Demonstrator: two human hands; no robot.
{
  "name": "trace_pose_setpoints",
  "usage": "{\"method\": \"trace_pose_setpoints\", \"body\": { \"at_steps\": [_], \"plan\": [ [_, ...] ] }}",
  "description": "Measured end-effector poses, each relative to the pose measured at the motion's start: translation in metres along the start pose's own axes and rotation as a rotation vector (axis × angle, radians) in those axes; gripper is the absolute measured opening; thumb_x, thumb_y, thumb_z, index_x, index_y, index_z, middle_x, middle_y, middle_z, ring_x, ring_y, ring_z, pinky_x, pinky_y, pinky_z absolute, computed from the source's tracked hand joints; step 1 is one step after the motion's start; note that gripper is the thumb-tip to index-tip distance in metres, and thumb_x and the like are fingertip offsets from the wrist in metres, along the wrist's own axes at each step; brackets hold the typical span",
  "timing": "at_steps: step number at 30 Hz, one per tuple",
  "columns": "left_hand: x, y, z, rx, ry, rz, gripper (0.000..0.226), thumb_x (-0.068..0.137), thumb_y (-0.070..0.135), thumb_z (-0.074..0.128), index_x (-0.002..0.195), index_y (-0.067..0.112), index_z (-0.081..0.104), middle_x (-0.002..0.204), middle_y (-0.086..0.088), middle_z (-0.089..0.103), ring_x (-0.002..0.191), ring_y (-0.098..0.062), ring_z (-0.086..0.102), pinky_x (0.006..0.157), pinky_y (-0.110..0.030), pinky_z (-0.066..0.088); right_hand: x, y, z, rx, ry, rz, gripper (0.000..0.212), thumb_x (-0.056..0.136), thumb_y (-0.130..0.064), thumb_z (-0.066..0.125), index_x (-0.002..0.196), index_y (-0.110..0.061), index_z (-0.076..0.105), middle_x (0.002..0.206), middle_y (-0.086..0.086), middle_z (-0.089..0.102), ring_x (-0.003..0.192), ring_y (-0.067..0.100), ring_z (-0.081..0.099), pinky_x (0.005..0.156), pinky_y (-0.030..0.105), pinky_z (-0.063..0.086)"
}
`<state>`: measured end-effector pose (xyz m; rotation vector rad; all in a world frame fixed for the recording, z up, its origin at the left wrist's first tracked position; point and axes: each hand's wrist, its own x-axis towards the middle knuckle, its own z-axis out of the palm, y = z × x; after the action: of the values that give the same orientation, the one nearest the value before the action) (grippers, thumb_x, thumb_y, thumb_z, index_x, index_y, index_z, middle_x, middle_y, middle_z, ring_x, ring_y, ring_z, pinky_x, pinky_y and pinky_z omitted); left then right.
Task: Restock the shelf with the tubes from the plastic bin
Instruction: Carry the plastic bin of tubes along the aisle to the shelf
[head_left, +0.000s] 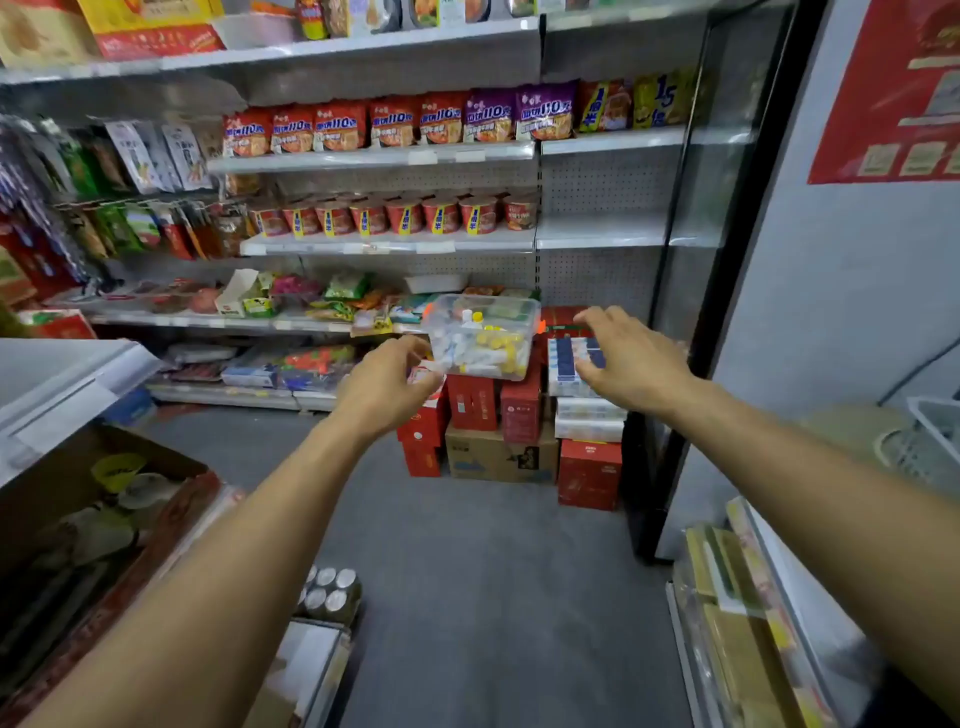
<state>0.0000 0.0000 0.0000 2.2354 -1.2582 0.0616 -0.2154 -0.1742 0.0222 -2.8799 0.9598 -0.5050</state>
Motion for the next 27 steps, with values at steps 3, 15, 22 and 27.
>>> {"method": "trace_pose_setpoints", "body": {
  "at_steps": [3,15,22,27],
  "plan": [
    [0.021,-0.02,0.023,-0.056,-0.058,-0.061,0.043,0.087,0.036,0.063,0.126,0.019,0.055,0.117,0.0,0.061,0.098,-0.015,0.058,0.086,-0.036,0.052,0.023,0.014,0.021,0.006,-0.04,0.036,0.05,0.093,-0.032,0.052,0.138,-0.02,0.035,0.133,0.007,0.045,0.117,0.029,0.05,0.088,0.042,0.044],
    [0.212,-0.132,0.099,0.089,-0.206,-0.119,0.043,0.088,0.039,0.06,0.127,0.023,0.054,0.122,0.0,0.06,0.103,-0.017,0.061,0.085,-0.035,0.052,0.225,0.06,0.136,0.006,-0.262,0.155,0.059,0.09,-0.034,0.055,0.142,-0.018,0.032,0.14,0.01,0.043,0.12,0.033,0.05,0.089,0.043,0.046],
    [0.338,-0.175,0.14,0.122,-0.253,-0.114,0.044,0.088,0.04,0.06,0.127,0.019,0.053,0.124,-0.002,0.061,0.108,-0.02,0.06,0.085,-0.035,0.051,0.345,0.082,0.189,-0.017,-0.286,0.184,0.055,0.09,-0.031,0.054,0.138,-0.013,0.034,0.135,0.012,0.045,0.121,0.032,0.047,0.086,0.045,0.048],
    [0.426,-0.205,0.173,0.034,-0.286,-0.162,0.043,0.089,0.036,0.06,0.127,0.018,0.053,0.122,-0.003,0.06,0.107,-0.021,0.059,0.082,-0.031,0.046,0.432,0.107,0.219,0.032,-0.29,0.203,0.053,0.091,-0.03,0.054,0.139,-0.014,0.036,0.137,0.013,0.045,0.121,0.033,0.048,0.09,0.046,0.047]
  ]
}}
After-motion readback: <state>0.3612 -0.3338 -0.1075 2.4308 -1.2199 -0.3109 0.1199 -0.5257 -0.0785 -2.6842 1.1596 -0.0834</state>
